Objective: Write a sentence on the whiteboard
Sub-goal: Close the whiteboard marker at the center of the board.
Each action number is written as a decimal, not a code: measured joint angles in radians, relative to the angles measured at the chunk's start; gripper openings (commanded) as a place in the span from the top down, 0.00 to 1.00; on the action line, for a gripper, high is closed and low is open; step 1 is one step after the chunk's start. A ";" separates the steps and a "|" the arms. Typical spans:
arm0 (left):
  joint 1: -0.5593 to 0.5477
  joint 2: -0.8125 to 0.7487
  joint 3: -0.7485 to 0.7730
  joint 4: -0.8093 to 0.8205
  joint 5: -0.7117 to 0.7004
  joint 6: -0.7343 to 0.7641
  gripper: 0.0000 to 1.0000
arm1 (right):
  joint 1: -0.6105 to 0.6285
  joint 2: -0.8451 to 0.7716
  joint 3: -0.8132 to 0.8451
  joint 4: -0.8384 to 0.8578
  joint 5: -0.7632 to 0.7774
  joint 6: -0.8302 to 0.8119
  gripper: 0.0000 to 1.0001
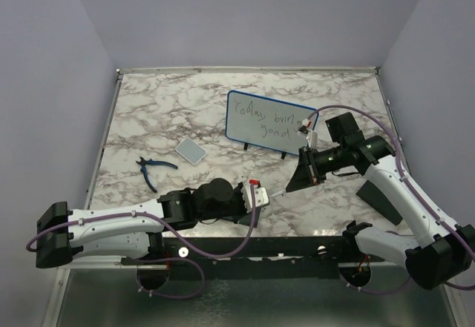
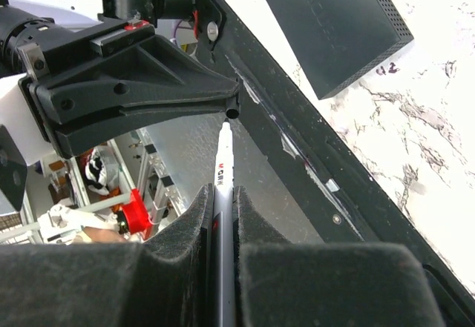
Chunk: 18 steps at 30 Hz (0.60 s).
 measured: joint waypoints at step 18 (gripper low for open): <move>-0.033 0.007 0.000 0.000 -0.032 0.003 1.00 | 0.039 0.018 -0.011 -0.003 0.009 -0.007 0.99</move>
